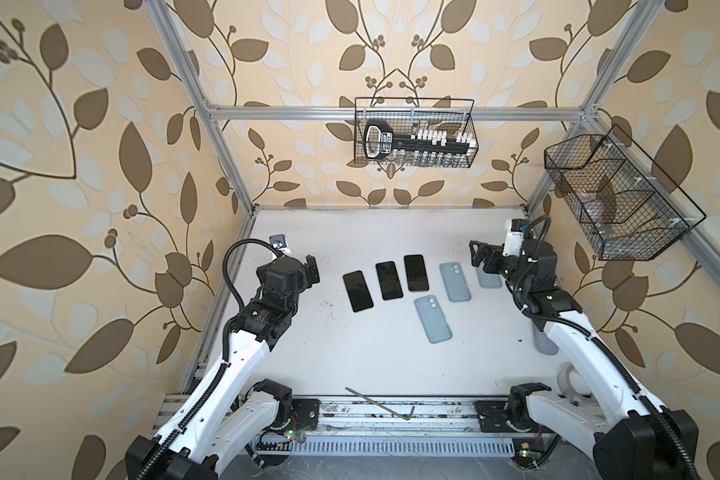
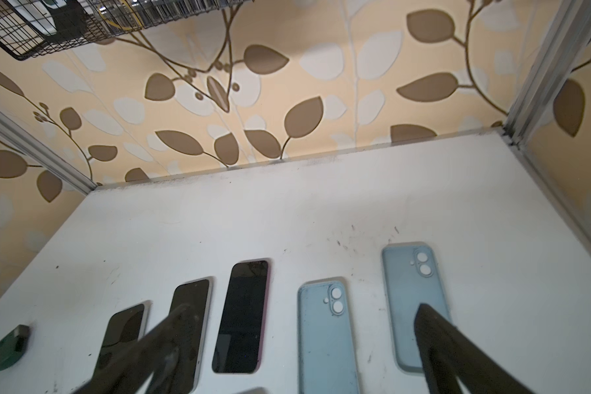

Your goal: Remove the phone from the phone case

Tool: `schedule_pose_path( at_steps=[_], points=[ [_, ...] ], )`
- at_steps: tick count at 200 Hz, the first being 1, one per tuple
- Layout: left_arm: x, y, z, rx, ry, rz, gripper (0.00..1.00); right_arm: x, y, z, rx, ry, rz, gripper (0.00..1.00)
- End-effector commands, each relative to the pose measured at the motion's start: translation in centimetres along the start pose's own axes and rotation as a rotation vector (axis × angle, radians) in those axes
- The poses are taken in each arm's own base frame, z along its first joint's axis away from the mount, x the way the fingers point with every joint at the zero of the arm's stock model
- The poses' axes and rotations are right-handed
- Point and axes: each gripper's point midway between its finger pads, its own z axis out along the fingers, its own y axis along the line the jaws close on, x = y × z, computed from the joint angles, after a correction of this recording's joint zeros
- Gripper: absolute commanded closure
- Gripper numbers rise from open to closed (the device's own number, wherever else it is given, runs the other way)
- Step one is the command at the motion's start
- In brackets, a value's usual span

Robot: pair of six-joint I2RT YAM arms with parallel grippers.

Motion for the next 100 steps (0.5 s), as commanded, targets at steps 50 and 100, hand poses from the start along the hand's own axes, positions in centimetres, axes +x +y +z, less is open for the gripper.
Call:
schedule_pose_path(
  at_steps=[50, 100],
  points=[
    [1.5, 3.9, 4.3, -0.030, -0.004, -0.099, 0.01, -1.0, -1.9, -1.8, 0.077, -0.194, -0.138, 0.00],
    [5.1, 5.6, 7.4, -0.072, -0.046, -0.089, 0.01, 2.7, -3.2, -0.7, 0.128, -0.093, -0.231, 0.00]
  ],
)
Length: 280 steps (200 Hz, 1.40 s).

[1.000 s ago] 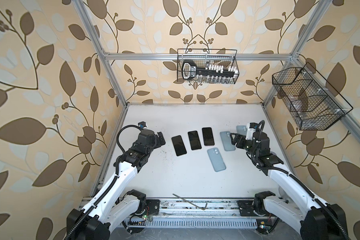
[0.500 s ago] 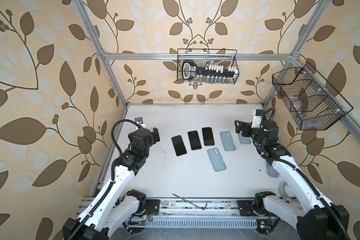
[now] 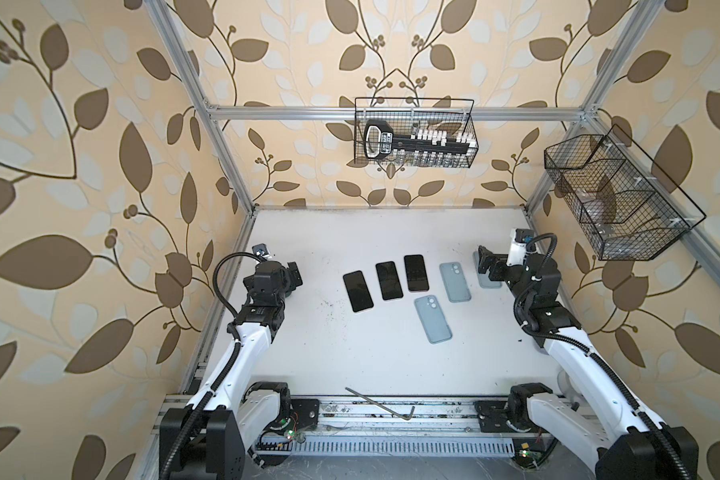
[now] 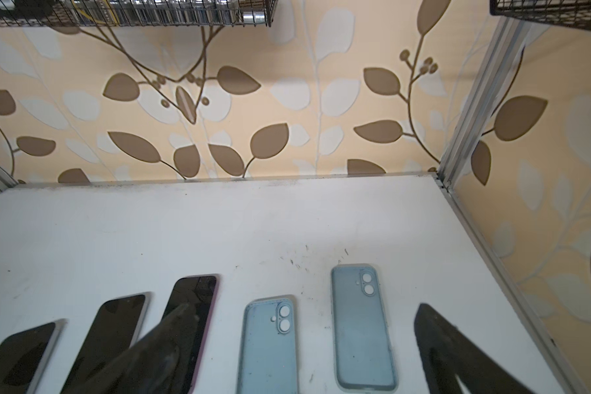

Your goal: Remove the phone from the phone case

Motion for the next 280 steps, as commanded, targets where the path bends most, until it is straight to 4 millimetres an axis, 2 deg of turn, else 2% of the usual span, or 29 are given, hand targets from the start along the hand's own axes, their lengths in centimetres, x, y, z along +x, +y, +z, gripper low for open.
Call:
schedule_pose_path(
  at_steps=[1, 37, 79, 120, 150, 157, 180, 208, 221, 248, 280],
  points=[
    [-1.6, -0.4, 0.9, 0.035, -0.130, -0.026, 0.01, 1.8, -0.4, 0.2, 0.021, 0.014, -0.074, 0.00],
    [0.8, -0.3, 2.5, 0.042, -0.115, 0.020, 0.01, 4.4, -1.9, -0.3, 0.092, -0.018, -0.069, 0.00],
    [2.1, 0.6, 3.2, 0.051, -0.167, -0.025, 0.01, 7.6, -2.8, -0.4, 0.103, -0.041, -0.034, 0.00],
    [3.8, 0.2, 4.3, 0.085, -0.165, -0.020, 0.01, 9.4, -2.8, 0.2, 0.083, -0.046, -0.053, 0.00],
    [4.8, 0.4, 5.4, 0.073, -0.160, -0.027, 0.01, 11.3, -2.0, 1.7, 0.039, -0.016, -0.041, 0.00],
    [5.6, 0.5, 5.9, 0.066, -0.138, -0.025, 0.01, 11.4, -1.9, 2.0, 0.029, -0.023, -0.040, 0.00],
    [5.7, -0.2, 6.3, 0.094, -0.104, -0.003, 0.01, 11.3, -1.3, 2.5, 0.000, -0.024, -0.071, 0.00],
    [5.9, -1.4, 6.9, 0.146, -0.064, 0.033, 0.01, 13.2, -1.1, 3.0, -0.011, -0.030, -0.078, 0.00],
    [6.0, -1.7, 7.0, 0.162, -0.051, 0.043, 0.01, 13.2, -2.1, 2.9, 0.040, -0.036, -0.051, 0.00],
    [6.4, -3.0, 7.6, 0.223, 0.008, 0.087, 0.01, 13.3, -2.4, 3.2, 0.021, -0.028, -0.025, 0.00],
    [6.5, -3.1, 7.7, 0.227, 0.018, 0.091, 0.01, 13.3, -2.6, 3.1, 0.015, -0.031, -0.010, 0.00]
  ],
)
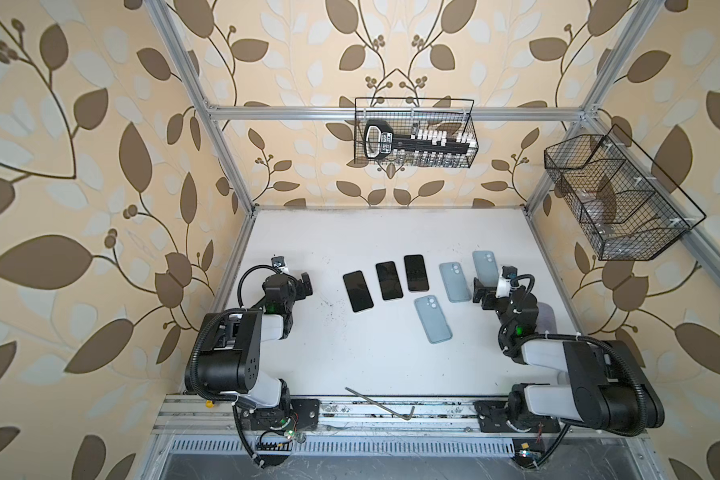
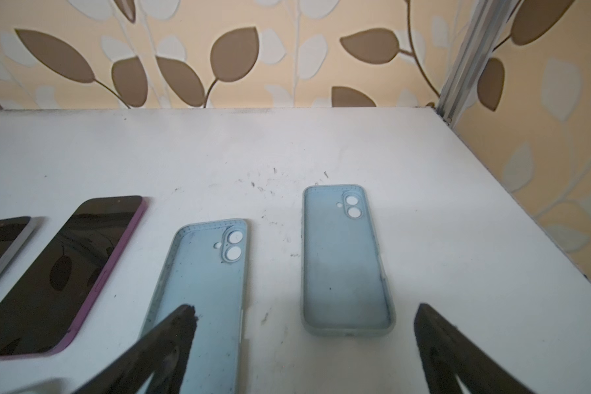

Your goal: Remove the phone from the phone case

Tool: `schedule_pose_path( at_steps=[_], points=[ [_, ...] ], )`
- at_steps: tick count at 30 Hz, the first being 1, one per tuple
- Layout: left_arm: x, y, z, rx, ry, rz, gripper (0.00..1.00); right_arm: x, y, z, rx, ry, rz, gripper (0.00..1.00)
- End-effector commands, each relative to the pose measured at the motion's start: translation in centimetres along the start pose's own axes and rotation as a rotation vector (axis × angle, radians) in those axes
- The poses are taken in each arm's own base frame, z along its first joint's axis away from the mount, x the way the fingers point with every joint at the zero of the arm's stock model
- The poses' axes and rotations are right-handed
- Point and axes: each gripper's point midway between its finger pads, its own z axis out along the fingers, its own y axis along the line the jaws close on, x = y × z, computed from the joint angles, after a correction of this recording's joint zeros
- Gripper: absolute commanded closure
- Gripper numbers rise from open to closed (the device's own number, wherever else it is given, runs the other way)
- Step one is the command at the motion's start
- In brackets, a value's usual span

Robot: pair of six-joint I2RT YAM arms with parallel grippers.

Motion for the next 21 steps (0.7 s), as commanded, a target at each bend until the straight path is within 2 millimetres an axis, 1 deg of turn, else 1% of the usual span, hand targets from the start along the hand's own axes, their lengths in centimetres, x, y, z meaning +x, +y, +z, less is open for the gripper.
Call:
schedule_pose_path(
  at_steps=[1, 6, 17, 21],
  points=[
    [-0.27, -0.42, 0.27, 0.031, 0.012, 0.030, 0.01, -0.99, 0.44, -0.10, -0.027, -0.047, 0.009, 0.00],
    [-0.34, -0.45, 0.21, 0.032, 0.009, 0.032, 0.01, -1.07, 0.80, -0.32, 0.018, -0.052, -0.035, 0.00],
    [-0.33, -0.45, 0.14, 0.033, 0.008, 0.032, 0.01, -0.95, 0.78, 0.04, 0.001, -0.038, -0.027, 0.00],
    [-0.32, -0.48, 0.14, 0.033, 0.008, 0.032, 0.01, -1.08, 0.73, -0.14, -0.001, -0.047, -0.023, 0.00]
  ],
)
